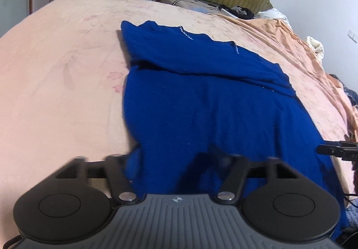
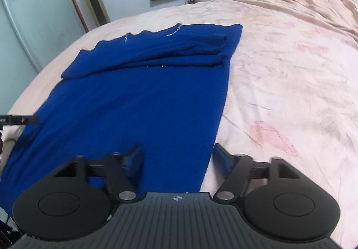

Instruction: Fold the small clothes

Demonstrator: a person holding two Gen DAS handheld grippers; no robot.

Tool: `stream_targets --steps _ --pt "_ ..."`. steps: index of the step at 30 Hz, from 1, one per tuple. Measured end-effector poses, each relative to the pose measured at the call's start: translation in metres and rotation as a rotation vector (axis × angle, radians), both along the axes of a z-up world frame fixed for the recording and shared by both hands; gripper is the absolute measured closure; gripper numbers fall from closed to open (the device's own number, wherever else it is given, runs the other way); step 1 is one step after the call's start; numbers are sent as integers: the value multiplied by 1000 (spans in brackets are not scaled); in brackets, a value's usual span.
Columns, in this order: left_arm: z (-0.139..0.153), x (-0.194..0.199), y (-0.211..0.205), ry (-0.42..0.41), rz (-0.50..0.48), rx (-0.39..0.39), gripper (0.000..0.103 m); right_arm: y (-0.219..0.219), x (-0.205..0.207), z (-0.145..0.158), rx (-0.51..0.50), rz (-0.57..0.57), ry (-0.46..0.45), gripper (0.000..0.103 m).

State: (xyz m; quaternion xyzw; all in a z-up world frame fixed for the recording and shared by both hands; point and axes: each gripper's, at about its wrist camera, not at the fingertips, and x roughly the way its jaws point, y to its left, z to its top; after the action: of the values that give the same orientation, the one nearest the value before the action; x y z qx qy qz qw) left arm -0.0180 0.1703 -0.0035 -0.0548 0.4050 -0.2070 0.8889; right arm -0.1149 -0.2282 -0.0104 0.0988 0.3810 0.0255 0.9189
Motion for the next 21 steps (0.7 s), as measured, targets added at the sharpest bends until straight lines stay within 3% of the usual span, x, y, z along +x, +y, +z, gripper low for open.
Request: stream_targets --steps 1,2,3,6,14,19,21 --pt "0 1 0 -3 6 9 60 -1 0 1 1 -13 -4 58" --pt "1 2 1 1 13 14 74 -3 0 1 10 -31 -6 83" --pt "1 3 2 10 19 11 83 -7 0 1 33 -44 -7 93" --pt "2 8 4 23 33 -9 95 -8 3 4 35 -45 -31 96" --pt "18 29 -8 -76 90 -1 96 -8 33 27 -93 -43 -153 98" --pt "10 57 -10 -57 146 39 96 -12 63 26 -152 -64 -186 98" --pt "8 59 -7 -32 155 18 96 -15 68 23 -147 -77 -184 98"
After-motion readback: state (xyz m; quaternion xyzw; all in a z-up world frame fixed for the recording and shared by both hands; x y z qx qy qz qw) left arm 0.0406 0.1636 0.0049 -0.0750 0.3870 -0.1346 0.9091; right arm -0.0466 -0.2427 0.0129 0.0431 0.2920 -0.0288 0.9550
